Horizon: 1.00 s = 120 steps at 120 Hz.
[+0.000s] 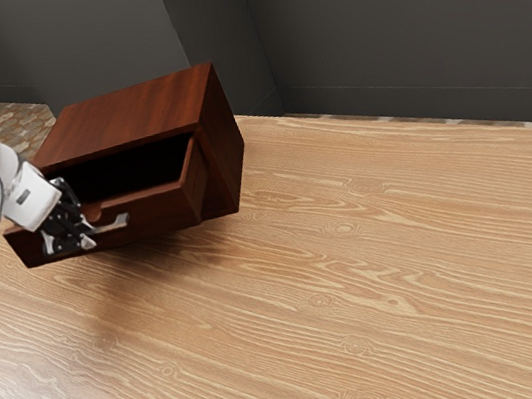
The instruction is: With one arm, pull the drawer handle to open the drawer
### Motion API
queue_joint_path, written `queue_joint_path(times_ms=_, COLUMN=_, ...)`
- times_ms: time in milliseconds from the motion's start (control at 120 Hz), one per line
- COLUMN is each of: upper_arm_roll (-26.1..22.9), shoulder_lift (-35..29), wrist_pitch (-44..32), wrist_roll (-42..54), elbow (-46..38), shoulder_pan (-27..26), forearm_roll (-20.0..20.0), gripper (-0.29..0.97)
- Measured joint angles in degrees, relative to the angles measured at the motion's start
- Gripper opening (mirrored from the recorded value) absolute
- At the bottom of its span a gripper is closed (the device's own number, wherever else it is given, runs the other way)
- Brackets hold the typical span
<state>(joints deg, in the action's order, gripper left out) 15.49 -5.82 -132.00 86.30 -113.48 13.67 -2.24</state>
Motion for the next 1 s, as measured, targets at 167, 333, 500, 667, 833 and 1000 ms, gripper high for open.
queue_joint_path(times_ms=167, upper_arm_roll=-0.15, shoulder_lift=-1.38, wrist_pitch=0.01, wrist_roll=0.02, elbow=-1.32, shoulder_pan=0.03, forearm_roll=0.3, gripper=0.05)
queue_joint_path(times_ms=333, upper_arm_roll=-0.37, shoulder_lift=-2.65, wrist_pitch=0.01, wrist_roll=0.03, elbow=-2.6, shoulder_pan=0.14, forearm_roll=0.4, gripper=0.05)
queue_joint_path(times_ms=500, upper_arm_roll=-0.63, shoulder_lift=-3.54, wrist_pitch=0.0, wrist_roll=0.04, elbow=-3.43, shoulder_pan=0.06, forearm_roll=0.46, gripper=0.05)
queue_joint_path(times_ms=667, upper_arm_roll=-0.97, shoulder_lift=-4.9, wrist_pitch=-0.05, wrist_roll=0.05, elbow=-4.95, shoulder_pan=0.08, forearm_roll=0.63, gripper=0.05)
queue_joint_path(times_ms=833, upper_arm_roll=-0.99, shoulder_lift=-7.21, wrist_pitch=0.24, wrist_roll=0.03, elbow=-5.48, shoulder_pan=0.09, forearm_roll=1.06, gripper=-0.01)
queue_joint_path(times_ms=1000, upper_arm_roll=-1.24, shoulder_lift=-14.03, wrist_pitch=3.58, wrist_roll=0.1, elbow=-3.84, shoulder_pan=-0.01, forearm_roll=1.18, gripper=0.08)
